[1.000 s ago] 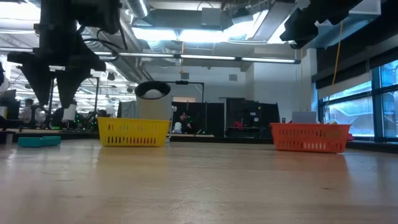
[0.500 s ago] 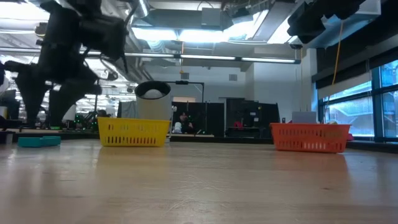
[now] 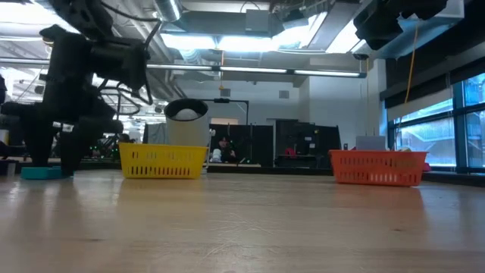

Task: Pick & Place Office items
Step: Put the light blue digital clock into the yellow bin

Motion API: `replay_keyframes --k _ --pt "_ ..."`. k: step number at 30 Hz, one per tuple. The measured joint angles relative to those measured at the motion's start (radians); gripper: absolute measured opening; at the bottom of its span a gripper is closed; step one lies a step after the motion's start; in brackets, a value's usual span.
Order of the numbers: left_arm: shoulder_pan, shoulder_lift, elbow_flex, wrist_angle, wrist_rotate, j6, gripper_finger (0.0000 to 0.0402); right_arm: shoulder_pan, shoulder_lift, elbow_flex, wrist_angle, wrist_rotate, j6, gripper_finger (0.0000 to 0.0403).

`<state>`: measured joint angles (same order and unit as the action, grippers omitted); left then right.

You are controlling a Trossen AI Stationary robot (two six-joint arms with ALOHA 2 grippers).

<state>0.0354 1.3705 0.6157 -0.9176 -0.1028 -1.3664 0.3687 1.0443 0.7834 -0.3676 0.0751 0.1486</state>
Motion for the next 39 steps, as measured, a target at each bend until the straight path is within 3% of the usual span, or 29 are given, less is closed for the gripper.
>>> replay_keyframes --k 12,23,31,39 --pt "0.002 -0.002 -0.028 0.029 -0.004 0.000 0.0237 0.000 0.000 0.000 0.000 0.000 0.001 0.0238" --pt "0.001 -0.001 -0.030 0.033 -0.002 0.043 0.0133 0.000 0.000 0.000 0.000 0.000 0.009 0.0238" --pt "0.001 -0.003 -0.005 0.020 -0.043 0.123 0.0133 0.000 0.000 0.000 0.000 0.000 0.001 0.0238" --pt "0.014 -0.121 0.100 -0.103 -0.128 0.188 0.0134 0.000 0.000 0.000 0.000 0.015 -0.010 0.0238"
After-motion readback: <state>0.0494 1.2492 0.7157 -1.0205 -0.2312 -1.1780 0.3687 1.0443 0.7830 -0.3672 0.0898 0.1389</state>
